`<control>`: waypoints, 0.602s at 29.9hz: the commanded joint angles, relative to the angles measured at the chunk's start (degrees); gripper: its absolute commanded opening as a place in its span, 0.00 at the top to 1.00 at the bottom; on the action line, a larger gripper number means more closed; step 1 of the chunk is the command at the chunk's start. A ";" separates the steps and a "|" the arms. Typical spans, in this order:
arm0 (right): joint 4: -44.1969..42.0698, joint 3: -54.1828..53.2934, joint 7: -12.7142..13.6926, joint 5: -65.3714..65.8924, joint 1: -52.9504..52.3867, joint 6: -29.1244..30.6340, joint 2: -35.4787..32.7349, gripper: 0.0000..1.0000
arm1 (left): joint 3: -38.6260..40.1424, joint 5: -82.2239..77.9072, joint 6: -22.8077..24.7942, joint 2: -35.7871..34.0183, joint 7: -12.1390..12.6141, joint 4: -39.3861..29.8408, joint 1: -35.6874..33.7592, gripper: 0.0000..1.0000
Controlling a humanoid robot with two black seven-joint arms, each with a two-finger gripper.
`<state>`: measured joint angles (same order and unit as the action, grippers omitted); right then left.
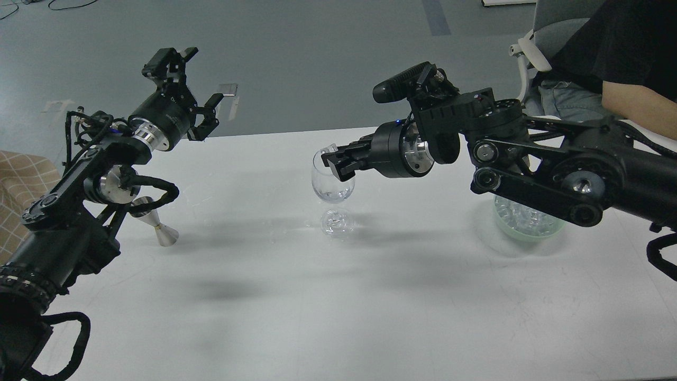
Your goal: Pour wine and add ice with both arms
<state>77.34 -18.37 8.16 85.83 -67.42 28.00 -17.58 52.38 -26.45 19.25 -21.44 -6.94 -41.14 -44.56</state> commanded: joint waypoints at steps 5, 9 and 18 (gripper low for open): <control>-0.08 0.00 0.54 0.04 -0.17 0.00 0.00 0.63 | 0.00 0.00 0.08 0.00 0.00 0.00 0.00 0.02; 0.01 0.00 0.98 -0.05 0.01 0.00 0.09 0.46 | 0.00 0.00 0.09 0.00 0.00 -0.08 0.00 0.02; 0.01 -1.14 1.15 -0.31 -0.60 0.00 0.00 0.46 | 0.00 0.00 0.09 -0.09 0.00 -0.08 0.00 0.02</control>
<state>77.32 -18.88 9.32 85.72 -67.35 28.00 -17.43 52.40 -26.45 19.34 -21.44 -6.94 -41.14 -44.56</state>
